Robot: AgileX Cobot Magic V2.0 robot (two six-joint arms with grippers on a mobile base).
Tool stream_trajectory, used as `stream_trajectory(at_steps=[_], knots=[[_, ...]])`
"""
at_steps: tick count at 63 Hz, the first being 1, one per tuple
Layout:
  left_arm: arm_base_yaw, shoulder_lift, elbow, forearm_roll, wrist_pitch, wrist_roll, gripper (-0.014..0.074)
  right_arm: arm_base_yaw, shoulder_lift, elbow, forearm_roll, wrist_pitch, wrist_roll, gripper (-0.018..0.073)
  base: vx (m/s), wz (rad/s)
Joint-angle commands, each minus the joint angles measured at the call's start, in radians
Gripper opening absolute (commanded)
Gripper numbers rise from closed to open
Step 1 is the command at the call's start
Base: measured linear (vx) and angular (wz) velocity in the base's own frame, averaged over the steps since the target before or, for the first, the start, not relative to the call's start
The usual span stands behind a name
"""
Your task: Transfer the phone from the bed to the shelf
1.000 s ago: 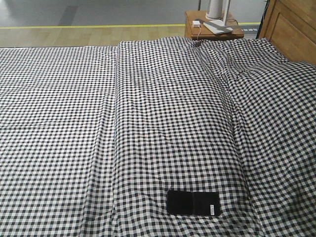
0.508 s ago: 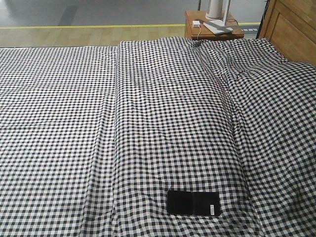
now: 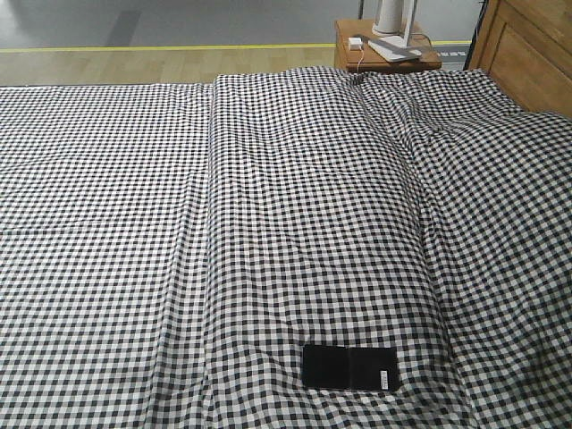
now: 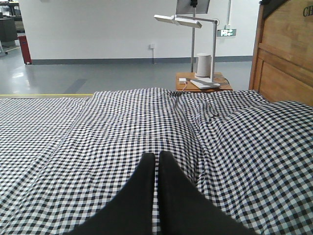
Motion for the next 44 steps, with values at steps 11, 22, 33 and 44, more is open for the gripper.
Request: stream_trajectory(at_steps=[11,22,33,44], knots=[[-0.005,-0.007,-0.025,-0.011,-0.07,-0.009,0.0001,0.0,-0.006,0.005,-0.005,-0.132,0.002,-0.0005,0.0,0.0],[-0.005,-0.007,-0.025,-0.011,-0.07,-0.009,0.0001,0.0,-0.006,0.004,-0.005,-0.356,0.002,-0.0005,0.0,0.0],[-0.005,-0.007,-0.025,-0.011,-0.07,-0.009,0.0001,0.0,-0.006,-0.071,-0.006,-0.488,0.001,-0.0005,0.0,0.0],[-0.005,-0.007,-0.025,-0.011,-0.07,-0.009,0.0001,0.0,0.014,-0.255,-0.007,-0.424,-0.059,-0.0005,0.0,0.0]])
